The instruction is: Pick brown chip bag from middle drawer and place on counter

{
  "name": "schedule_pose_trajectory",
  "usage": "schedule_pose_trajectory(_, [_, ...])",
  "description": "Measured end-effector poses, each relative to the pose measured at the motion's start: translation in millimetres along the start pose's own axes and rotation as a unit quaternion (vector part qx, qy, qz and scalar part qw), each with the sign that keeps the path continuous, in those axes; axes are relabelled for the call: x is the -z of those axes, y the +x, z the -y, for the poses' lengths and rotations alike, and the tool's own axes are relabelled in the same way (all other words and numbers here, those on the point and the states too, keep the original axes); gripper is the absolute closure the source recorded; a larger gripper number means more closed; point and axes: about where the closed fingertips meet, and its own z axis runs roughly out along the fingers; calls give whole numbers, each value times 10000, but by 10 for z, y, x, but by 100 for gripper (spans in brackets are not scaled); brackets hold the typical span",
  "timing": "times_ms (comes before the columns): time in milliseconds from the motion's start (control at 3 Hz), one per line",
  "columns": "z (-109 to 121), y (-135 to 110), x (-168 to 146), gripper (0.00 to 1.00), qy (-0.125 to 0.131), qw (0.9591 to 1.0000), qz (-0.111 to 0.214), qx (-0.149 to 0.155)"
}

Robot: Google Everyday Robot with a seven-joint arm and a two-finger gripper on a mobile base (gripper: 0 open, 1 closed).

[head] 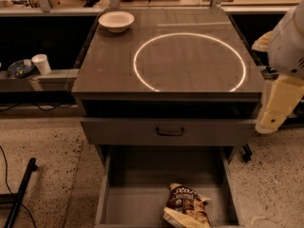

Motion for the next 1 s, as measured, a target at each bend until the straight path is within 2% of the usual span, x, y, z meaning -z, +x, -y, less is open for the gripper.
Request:
schedule_pose_trajectory(333, [-324, 307, -802, 0, -37, 9990, -12, 451])
schedule_pose_trajectory(667, [-550, 529, -1522, 0, -374, 9978, 333, 440])
schedule_pose_trajectory(1000, [-776, 655, -1866, 0, -733, 9924, 820, 556])
